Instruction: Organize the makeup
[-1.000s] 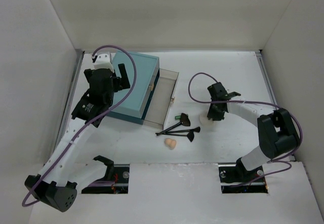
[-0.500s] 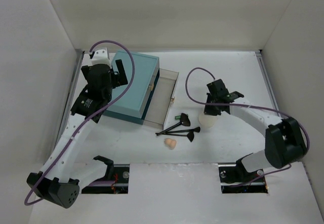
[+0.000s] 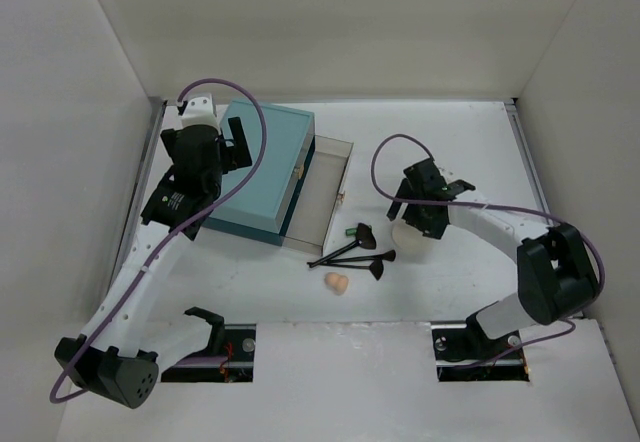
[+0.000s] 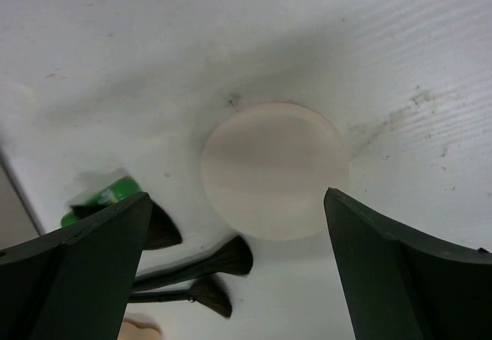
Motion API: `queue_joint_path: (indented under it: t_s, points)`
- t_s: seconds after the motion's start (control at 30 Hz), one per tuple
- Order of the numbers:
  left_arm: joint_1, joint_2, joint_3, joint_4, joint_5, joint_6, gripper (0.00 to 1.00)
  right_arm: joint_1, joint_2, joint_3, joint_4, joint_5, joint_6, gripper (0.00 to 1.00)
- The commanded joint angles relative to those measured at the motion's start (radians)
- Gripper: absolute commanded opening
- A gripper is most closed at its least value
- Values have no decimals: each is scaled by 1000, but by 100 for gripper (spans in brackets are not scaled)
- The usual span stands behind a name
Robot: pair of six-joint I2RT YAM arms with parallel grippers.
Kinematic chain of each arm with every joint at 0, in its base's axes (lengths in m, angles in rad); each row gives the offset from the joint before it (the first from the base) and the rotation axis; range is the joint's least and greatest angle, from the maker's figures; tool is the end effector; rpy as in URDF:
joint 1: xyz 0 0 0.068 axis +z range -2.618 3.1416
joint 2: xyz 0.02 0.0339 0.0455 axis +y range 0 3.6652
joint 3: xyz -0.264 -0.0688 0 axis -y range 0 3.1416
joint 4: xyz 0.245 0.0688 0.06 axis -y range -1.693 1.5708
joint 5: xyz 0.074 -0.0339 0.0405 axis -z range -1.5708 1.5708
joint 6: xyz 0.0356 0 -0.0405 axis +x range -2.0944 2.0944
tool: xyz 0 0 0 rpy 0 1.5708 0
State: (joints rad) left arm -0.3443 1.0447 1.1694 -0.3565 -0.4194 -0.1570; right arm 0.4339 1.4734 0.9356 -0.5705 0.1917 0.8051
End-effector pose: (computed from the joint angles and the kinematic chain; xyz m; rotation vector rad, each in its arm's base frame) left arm 0.2183 -0.0629 0.4073 -0.1304 1.7774 0.0174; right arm 0.2606 0.1133 0.2048 0.5484 2.5954 0.1550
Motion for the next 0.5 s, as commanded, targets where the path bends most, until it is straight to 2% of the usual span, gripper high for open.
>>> queue_joint_path:
  t_s: [0.0, 0.4, 0.43, 0.47]
  points:
    - [9, -6, 33, 25, -4, 13, 100, 7, 21, -9, -32, 49, 117, 100]
    - [15, -9, 24, 28, -2, 16, 100, 12, 140, 42, -91, 57, 152, 100]
    - [17, -14, 24, 30, -2, 16, 100, 12, 146, 46, -94, 51, 148, 99]
    - [17, -17, 24, 31, -2, 16, 100, 12, 149, 48, -89, 37, 143, 92]
